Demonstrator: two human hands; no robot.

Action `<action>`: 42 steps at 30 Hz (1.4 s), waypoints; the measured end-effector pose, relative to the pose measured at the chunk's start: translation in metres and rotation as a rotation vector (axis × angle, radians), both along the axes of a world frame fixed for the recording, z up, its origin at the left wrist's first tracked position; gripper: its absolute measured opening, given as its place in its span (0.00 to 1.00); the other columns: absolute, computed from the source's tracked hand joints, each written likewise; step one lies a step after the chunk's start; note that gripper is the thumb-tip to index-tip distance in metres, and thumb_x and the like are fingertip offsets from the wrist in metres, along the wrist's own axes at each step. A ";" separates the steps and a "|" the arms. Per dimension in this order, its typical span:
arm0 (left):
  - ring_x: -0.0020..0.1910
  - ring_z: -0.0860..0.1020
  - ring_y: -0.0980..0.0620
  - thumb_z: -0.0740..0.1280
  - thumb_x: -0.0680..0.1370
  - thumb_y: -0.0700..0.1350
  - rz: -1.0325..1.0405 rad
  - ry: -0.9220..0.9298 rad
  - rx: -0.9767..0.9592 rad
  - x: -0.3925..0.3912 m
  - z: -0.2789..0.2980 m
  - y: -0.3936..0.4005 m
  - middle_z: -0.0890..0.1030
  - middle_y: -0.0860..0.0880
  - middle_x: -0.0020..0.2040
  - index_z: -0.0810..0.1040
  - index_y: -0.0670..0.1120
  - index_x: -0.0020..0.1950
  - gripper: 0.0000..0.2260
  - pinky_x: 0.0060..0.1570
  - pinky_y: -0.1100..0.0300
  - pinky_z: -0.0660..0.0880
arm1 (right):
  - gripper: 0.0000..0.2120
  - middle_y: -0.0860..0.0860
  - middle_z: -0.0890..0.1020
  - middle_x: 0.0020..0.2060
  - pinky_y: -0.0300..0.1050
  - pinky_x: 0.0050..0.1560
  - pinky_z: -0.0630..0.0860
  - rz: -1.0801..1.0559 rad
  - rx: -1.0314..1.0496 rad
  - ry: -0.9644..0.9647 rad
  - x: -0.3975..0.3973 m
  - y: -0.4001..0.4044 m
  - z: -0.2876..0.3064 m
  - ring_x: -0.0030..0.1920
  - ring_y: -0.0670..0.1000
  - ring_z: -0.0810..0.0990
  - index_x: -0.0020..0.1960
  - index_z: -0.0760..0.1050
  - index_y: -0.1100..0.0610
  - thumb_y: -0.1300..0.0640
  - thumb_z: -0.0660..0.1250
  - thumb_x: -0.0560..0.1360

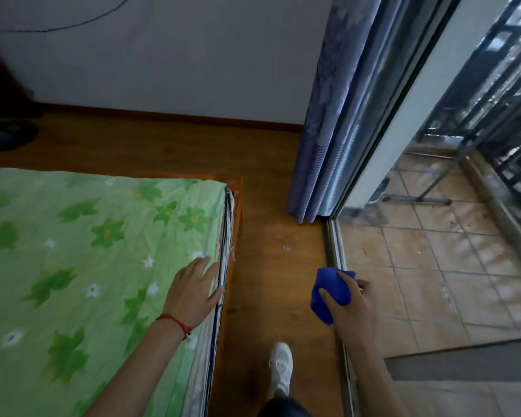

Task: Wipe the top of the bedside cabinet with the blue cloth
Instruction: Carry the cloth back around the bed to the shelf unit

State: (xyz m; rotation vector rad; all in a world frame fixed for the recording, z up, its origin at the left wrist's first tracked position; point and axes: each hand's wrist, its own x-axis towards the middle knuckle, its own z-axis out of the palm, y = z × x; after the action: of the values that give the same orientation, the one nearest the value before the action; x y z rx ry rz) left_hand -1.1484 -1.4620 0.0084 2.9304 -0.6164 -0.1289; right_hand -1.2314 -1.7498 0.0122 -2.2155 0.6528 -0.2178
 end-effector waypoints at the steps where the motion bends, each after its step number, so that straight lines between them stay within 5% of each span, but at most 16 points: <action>1: 0.49 0.80 0.39 0.55 0.72 0.54 -0.001 -0.001 0.003 0.015 -0.001 -0.008 0.81 0.38 0.51 0.81 0.39 0.53 0.24 0.40 0.46 0.78 | 0.24 0.53 0.68 0.59 0.45 0.48 0.70 0.004 0.009 -0.005 0.016 -0.008 -0.001 0.54 0.52 0.72 0.64 0.69 0.52 0.52 0.71 0.70; 6: 0.49 0.80 0.39 0.56 0.72 0.54 0.024 0.007 0.019 0.094 -0.003 -0.048 0.81 0.39 0.52 0.80 0.39 0.54 0.23 0.41 0.46 0.77 | 0.24 0.54 0.67 0.60 0.44 0.48 0.70 0.061 0.026 -0.009 0.103 -0.048 -0.005 0.53 0.52 0.72 0.64 0.69 0.53 0.53 0.70 0.71; 14: 0.51 0.79 0.37 0.72 0.69 0.47 0.071 -0.028 -0.005 0.218 0.014 -0.112 0.80 0.37 0.52 0.80 0.38 0.55 0.18 0.42 0.44 0.77 | 0.23 0.50 0.68 0.61 0.45 0.57 0.68 0.197 -0.029 0.080 0.244 -0.115 0.014 0.60 0.54 0.69 0.64 0.68 0.47 0.46 0.68 0.71; 22: 0.51 0.80 0.39 0.63 0.72 0.53 0.059 0.032 0.039 0.331 0.005 -0.132 0.81 0.39 0.52 0.80 0.39 0.56 0.21 0.42 0.44 0.77 | 0.20 0.51 0.72 0.53 0.50 0.48 0.76 0.198 -0.037 0.065 0.367 -0.141 0.004 0.53 0.52 0.73 0.57 0.72 0.48 0.42 0.64 0.68; 25: 0.60 0.74 0.38 0.70 0.74 0.49 0.104 0.039 -0.029 0.384 -0.004 -0.138 0.76 0.39 0.61 0.77 0.40 0.62 0.20 0.53 0.44 0.73 | 0.22 0.51 0.70 0.54 0.54 0.54 0.73 0.170 -0.071 0.033 0.416 -0.142 0.001 0.55 0.54 0.71 0.62 0.71 0.49 0.48 0.68 0.69; 30: 0.72 0.58 0.45 0.58 0.80 0.54 0.103 0.043 -0.037 0.479 -0.001 -0.145 0.61 0.45 0.74 0.63 0.46 0.73 0.24 0.66 0.50 0.61 | 0.20 0.50 0.69 0.53 0.52 0.53 0.74 0.161 -0.094 0.015 0.507 -0.135 0.001 0.55 0.55 0.71 0.61 0.73 0.50 0.50 0.68 0.70; 35: 0.72 0.59 0.46 0.56 0.80 0.55 0.094 0.023 -0.024 0.560 0.010 -0.139 0.61 0.46 0.74 0.61 0.46 0.74 0.24 0.66 0.51 0.60 | 0.23 0.57 0.71 0.55 0.49 0.53 0.71 0.145 -0.190 0.008 0.588 -0.120 0.003 0.56 0.58 0.70 0.63 0.72 0.54 0.50 0.69 0.69; 42: 0.72 0.58 0.48 0.54 0.80 0.57 0.142 0.030 -0.015 0.646 0.006 -0.133 0.58 0.48 0.75 0.57 0.49 0.75 0.25 0.66 0.54 0.59 | 0.24 0.54 0.69 0.58 0.48 0.55 0.71 0.190 -0.167 0.021 0.685 -0.109 0.006 0.57 0.54 0.67 0.64 0.70 0.51 0.50 0.70 0.70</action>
State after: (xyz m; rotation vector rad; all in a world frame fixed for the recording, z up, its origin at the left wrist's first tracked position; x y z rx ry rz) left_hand -0.5026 -1.5955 0.0143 2.9397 -0.4019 -0.1513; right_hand -0.5462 -1.8583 0.0180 -2.4268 0.4455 -0.1564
